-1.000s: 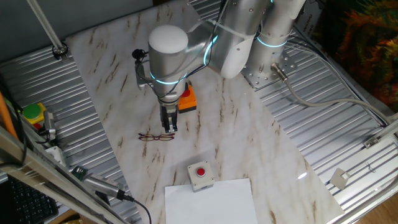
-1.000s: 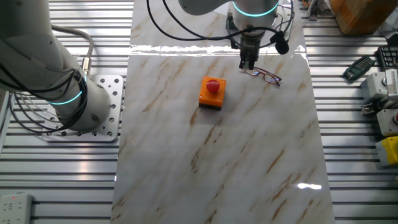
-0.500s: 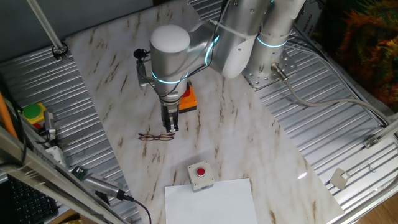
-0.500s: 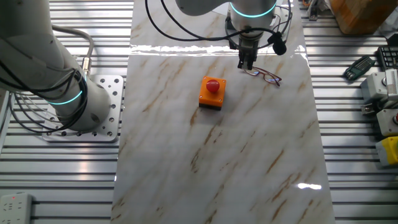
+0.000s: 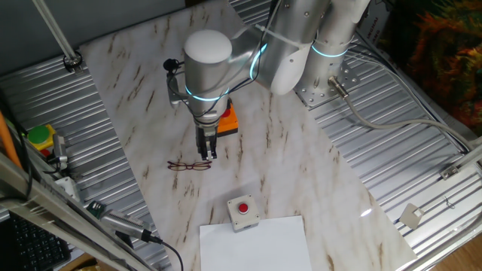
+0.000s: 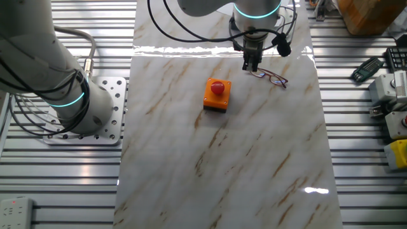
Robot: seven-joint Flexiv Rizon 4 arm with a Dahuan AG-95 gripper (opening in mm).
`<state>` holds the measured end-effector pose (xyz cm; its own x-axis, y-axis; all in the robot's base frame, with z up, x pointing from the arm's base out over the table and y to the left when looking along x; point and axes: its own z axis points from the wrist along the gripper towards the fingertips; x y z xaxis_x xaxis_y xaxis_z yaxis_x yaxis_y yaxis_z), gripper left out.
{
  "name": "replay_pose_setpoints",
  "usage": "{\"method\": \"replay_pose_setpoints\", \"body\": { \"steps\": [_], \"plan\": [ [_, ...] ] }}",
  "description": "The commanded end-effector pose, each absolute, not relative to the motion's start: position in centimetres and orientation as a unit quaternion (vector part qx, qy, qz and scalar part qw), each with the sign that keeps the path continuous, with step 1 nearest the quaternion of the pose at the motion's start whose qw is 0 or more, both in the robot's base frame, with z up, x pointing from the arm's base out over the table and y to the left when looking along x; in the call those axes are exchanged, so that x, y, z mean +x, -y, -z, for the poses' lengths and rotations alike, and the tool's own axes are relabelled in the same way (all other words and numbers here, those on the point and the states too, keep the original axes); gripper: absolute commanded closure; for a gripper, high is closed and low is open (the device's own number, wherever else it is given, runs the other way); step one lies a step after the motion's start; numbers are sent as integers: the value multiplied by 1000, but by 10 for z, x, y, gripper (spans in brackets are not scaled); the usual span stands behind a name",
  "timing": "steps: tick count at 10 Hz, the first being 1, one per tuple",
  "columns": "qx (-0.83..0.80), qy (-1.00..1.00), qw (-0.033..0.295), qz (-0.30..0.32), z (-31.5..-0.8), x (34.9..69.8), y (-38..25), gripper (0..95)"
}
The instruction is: Unfold the leg of the glasses (with one hand)
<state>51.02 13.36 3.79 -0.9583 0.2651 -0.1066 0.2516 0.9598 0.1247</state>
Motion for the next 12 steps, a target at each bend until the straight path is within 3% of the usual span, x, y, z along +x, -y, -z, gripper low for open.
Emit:
{"method": "replay_pose_setpoints", "body": {
  "steps": [1,9,10,12],
  "plan": [
    [131,-988,62,-55,-36,511,-134,950],
    [128,-988,65,-53,-34,511,-134,950],
    [126,-988,67,-53,-34,511,-134,760],
    [123,-989,67,-52,-34,511,-134,760]
  ]
}}
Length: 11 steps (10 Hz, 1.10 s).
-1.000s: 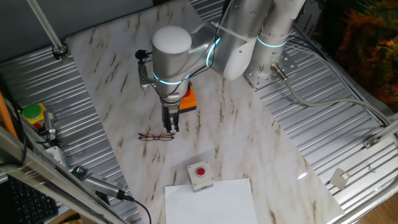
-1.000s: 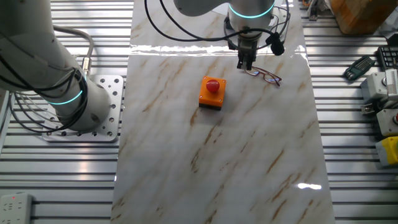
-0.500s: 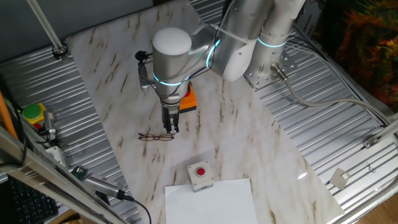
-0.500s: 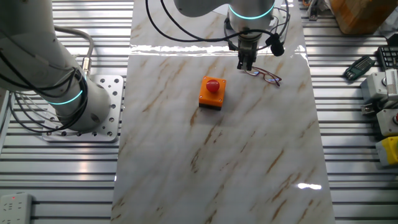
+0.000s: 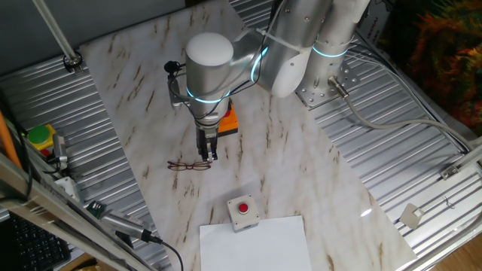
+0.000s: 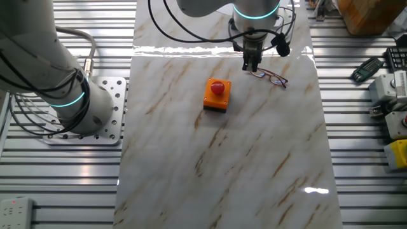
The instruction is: Unfold the leg of the glasses (with one hand)
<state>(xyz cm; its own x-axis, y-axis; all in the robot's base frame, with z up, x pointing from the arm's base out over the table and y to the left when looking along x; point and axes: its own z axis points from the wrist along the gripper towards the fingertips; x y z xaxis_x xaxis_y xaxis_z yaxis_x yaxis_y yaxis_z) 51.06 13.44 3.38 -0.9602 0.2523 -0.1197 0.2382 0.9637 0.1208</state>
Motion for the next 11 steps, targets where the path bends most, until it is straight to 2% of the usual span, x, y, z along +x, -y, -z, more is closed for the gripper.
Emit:
{"method": "replay_pose_setpoints", "body": {
  "steps": [1,11],
  "plan": [
    [123,-989,68,-52,-34,511,-134,760],
    [119,-989,68,-53,-31,511,-135,760]
  ]
}}
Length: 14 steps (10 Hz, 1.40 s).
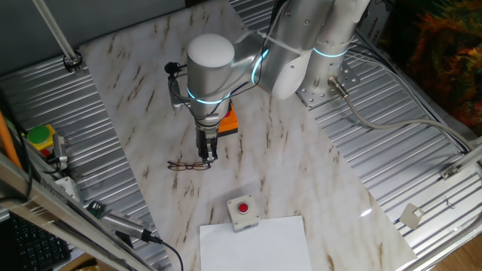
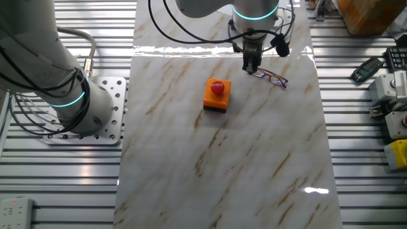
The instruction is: Unfold the leg of the glasses (with one hand)
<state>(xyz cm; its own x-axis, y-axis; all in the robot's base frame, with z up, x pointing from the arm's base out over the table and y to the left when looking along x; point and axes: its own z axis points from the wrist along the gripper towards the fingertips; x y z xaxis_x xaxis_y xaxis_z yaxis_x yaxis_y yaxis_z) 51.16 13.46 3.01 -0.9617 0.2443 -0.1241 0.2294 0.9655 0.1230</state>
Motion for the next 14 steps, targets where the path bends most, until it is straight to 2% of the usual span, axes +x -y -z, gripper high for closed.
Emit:
{"method": "replay_pose_setpoints", "body": {
  "steps": [1,14],
  "plan": [
    [118,-989,68,-53,-30,511,-135,760],
    [115,-989,74,-56,-24,512,-135,760]
  ]
}}
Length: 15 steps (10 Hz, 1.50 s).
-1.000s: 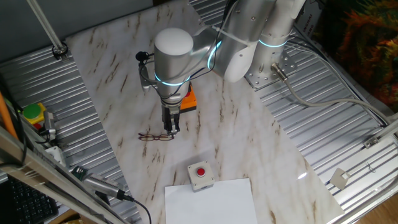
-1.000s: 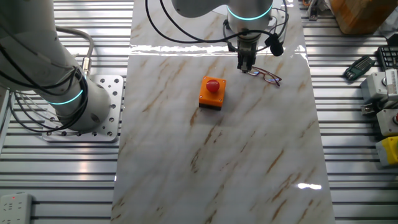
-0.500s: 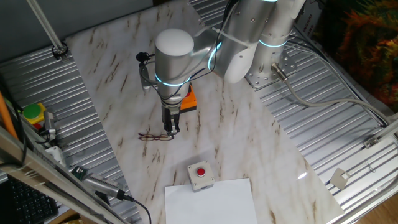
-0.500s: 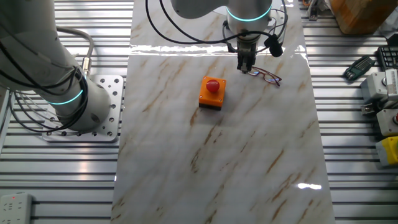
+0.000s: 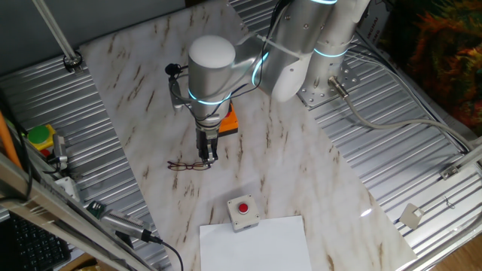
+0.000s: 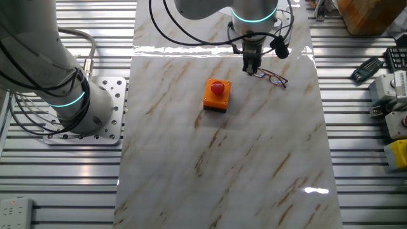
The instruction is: Unfold the leg of the glasses (with one hand)
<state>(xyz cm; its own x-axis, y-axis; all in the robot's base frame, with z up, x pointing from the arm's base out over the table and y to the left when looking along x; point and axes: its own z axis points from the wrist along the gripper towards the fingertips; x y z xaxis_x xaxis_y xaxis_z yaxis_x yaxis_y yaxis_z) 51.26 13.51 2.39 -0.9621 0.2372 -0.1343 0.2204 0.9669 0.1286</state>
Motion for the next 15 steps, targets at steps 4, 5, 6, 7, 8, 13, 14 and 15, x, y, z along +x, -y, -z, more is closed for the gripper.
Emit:
{"method": "replay_pose_setpoints", "body": {
  "steps": [4,5,6,7,8,13,14,15],
  "plan": [
    [112,-989,75,-58,-24,512,-135,760],
    [112,-989,75,-58,-24,512,-135,760],
    [112,-989,75,-58,-24,512,-135,760],
    [111,-989,76,-59,-24,512,-135,760],
    [111,-989,76,-59,-24,512,-135,760],
    [110,-989,78,-61,-23,512,-135,760],
    [110,-989,78,-61,-23,512,-135,760],
    [110,-989,78,-62,-23,512,-135,760]
  ]
}}
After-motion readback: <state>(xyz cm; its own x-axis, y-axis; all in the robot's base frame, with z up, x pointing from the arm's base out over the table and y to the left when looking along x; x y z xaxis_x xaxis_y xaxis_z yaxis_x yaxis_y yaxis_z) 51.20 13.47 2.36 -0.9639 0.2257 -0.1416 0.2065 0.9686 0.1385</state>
